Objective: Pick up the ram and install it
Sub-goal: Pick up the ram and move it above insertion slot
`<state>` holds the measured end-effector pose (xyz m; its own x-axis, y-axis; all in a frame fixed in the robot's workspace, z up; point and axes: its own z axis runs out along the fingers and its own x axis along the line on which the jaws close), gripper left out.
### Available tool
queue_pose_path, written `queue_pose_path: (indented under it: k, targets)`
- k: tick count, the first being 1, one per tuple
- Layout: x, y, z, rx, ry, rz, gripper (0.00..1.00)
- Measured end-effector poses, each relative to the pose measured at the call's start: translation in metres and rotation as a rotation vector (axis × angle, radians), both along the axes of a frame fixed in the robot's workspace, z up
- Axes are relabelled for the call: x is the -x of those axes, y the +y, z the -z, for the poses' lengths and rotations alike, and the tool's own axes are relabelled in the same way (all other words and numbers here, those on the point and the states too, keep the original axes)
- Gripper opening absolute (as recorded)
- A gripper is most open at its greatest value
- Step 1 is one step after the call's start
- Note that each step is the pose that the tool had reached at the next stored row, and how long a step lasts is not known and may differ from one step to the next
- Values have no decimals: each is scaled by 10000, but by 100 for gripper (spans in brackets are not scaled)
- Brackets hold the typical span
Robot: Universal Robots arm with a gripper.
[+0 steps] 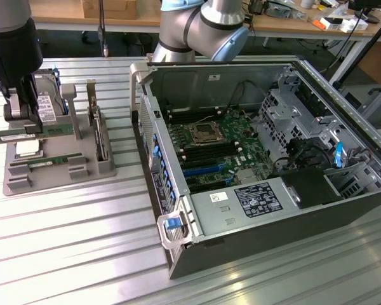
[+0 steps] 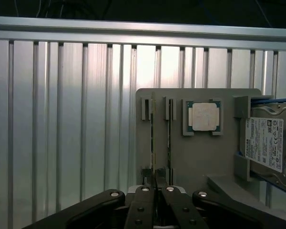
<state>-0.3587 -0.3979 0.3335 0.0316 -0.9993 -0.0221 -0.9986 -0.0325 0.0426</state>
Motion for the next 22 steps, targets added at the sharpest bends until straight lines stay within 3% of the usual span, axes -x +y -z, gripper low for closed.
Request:
queue_pose_path:
  k: [9, 22]
  targets:
    - [0, 0, -238, 0, -1, 0, 12]
    - [0, 0, -471, 0, 0, 0, 12]
